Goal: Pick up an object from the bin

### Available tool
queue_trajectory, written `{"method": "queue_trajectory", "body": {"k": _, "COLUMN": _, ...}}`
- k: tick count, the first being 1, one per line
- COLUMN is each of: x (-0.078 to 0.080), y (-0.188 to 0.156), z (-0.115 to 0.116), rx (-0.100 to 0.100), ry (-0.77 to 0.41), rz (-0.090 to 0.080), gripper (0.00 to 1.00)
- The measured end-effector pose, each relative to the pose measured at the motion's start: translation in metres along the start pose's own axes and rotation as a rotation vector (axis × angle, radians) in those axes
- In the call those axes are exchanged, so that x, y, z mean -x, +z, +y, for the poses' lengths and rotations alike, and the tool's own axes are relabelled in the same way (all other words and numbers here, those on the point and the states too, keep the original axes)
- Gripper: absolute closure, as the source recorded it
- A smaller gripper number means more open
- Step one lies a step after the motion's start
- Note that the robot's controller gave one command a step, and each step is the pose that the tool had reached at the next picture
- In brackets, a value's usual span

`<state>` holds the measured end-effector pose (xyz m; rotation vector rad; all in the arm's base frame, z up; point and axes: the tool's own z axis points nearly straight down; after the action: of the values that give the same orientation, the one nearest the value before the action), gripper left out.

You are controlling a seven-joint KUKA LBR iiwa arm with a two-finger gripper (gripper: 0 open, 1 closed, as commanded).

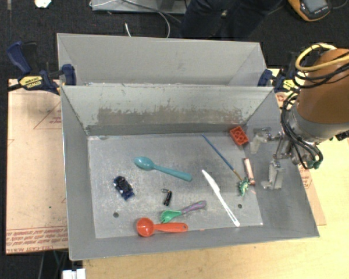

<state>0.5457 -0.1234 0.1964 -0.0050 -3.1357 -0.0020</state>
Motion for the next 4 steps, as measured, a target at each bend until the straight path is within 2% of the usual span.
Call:
{"method": "queue_trajectory", "body": {"k": 1, "x": 0.002, "y": -0.004, "z": 0.001, "rx": -0.001, "ry": -0.003, "rz": -0.007, "gripper": 0.00}}
{"method": "queue_trajectory", "body": {"k": 2, "x": -0.001, "y": 0.036, "z": 0.054, "rx": -0.001, "ry": 0.061, "rz": -0.010, "gripper": 0.00}}
{"method": "queue_trajectory", "body": {"k": 3, "x": -0.015, "y": 0.061, "z": 0.078, "rx": 0.001, "ry": 0.061, "rz": -0.011, "gripper": 0.00}}
{"method": "queue_trajectory", "body": {"k": 4, "x": 0.030, "y": 0.105, "z": 0.104, "rx": 0.000, "ry": 0.088, "rz": -0.015, "gripper": 0.00}}
